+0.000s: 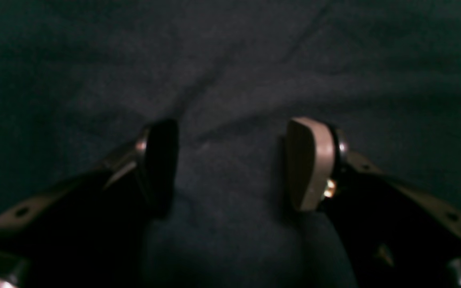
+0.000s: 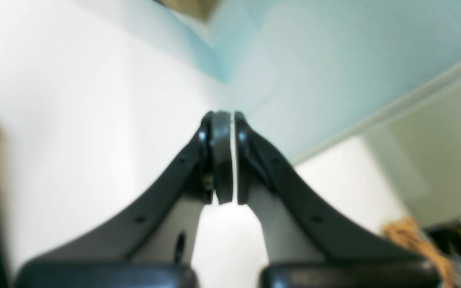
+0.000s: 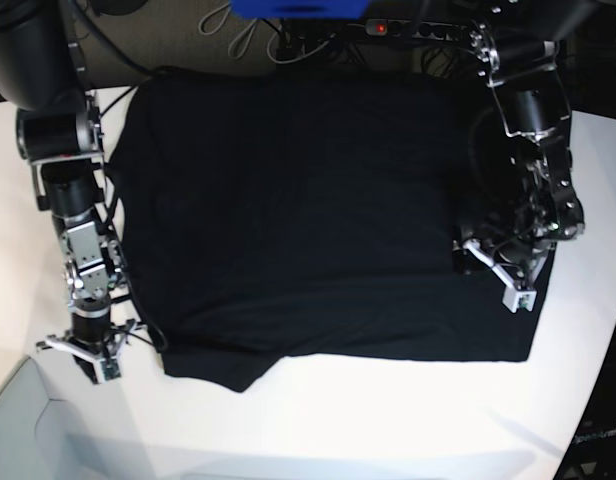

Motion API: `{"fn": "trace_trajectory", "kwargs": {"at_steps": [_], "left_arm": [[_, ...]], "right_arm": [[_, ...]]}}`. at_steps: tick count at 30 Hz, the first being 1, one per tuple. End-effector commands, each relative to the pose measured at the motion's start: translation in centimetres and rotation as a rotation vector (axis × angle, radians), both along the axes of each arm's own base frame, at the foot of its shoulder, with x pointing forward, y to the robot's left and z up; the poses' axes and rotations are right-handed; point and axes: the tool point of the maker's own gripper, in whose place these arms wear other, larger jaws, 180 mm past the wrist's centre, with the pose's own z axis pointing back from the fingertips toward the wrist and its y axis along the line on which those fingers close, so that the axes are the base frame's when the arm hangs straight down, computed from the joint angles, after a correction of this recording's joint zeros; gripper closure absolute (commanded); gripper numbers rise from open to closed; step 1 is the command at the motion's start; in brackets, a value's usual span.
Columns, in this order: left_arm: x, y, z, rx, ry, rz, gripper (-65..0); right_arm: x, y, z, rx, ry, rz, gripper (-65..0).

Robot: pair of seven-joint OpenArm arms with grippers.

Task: Layout the t-shirt on the table in an organized manner, then fold the t-shirt properly
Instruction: 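Grasp the shirt sides with both grippers and stretch them apart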

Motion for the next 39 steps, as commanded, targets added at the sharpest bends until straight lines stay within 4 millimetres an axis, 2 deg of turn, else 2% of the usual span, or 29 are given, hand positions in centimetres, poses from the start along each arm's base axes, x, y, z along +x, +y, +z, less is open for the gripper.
{"fn": "trace_trajectory", "kwargs": {"at_steps": [1,4,7,9,12,16,21,24,27,29,32,35,39], "left_arm": [[-0.1,0.8,0.2,0.025,0.019,0.002,-41.5],[0.0,0.7,0.3,0.024,0.017,0.002,-41.5],[0.2,0.7,0.5,0.023,0.01,0.001,-41.5],[0.4,0.7,0.7,0.024,0.005,0.0,-41.5],[0.9,0.6,1.8,0.036,-0.029,-0.006,-41.5],[1.3,0.5,2.7,0.046,-0.055,-0.011,-41.5],[2.0,0.6,4.3,0.062,-0.101,-0.014,-41.5],[2.4,0.7,5.5,0.076,-0.134,-0.015,-41.5],[2.5,0.7,5.7,0.078,-0.139,-0.016,-41.5],[2.4,0.6,5.4,0.075,-0.13,-0.015,-41.5],[2.9,0.5,5.9,0.074,-0.144,-0.016,-41.5],[3.1,0.2,6.0,0.066,-0.148,-0.018,-41.5],[3.3,-0.3,6.6,0.063,-0.167,-0.021,-41.5]], "right_arm": [[0.1,-0.6,0.4,-0.005,0.007,0.001,0.0],[-1.2,0.4,-2.4,0.035,0.122,0.028,0.0],[-3.2,2.9,-4.6,0.072,0.212,0.123,0.0],[-4.5,5.5,-5.1,0.096,0.249,0.23,0.0],[-5.5,8.8,-4.9,0.125,0.276,0.364,0.0],[-4.8,9.0,-5.4,0.138,0.322,0.343,0.0],[-6.0,6.8,-9.0,0.129,0.494,0.239,0.0],[-8.6,7.7,-10.5,0.121,0.584,0.313,0.0],[-12.8,9.3,-11.1,0.078,0.698,0.481,0.0],[-15.8,11.6,-10.9,0.059,0.757,0.625,0.0],[-16.7,12.5,-8.9,0.017,0.698,0.666,0.0],[-16.4,13.1,-7.1,-0.017,0.66,0.676,0.0],[-15.3,12.4,-5.3,-0.013,0.615,0.623,0.0]]}}
